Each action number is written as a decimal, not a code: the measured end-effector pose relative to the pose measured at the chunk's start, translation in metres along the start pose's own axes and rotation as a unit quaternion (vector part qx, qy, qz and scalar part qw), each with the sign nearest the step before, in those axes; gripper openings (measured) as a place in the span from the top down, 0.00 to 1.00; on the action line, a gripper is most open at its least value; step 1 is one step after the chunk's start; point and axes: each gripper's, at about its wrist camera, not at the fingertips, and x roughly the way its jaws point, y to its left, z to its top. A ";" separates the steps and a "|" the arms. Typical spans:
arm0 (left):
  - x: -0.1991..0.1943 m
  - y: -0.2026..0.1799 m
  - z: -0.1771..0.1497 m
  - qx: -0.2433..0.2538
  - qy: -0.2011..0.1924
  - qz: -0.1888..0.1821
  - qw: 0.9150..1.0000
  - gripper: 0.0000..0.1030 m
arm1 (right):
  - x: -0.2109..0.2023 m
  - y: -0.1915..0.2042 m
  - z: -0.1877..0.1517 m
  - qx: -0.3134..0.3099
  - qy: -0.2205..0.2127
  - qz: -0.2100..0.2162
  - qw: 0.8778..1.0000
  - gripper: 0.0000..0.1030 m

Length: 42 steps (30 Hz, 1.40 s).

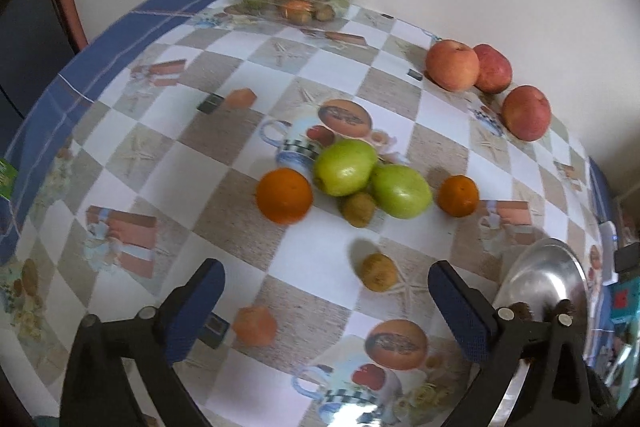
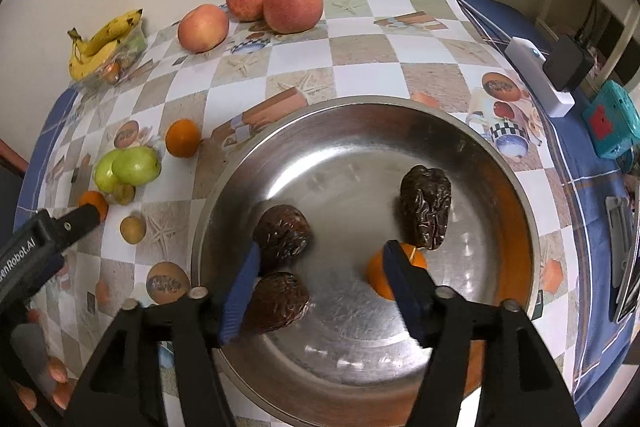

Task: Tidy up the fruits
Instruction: 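Withdraw both grippers from the bowl toward the remaining fruit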

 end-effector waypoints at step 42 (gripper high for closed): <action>0.044 0.070 0.056 -0.042 0.010 -0.072 0.996 0.12 | 0.030 0.127 0.027 -0.097 -0.053 0.102 0.989 0.28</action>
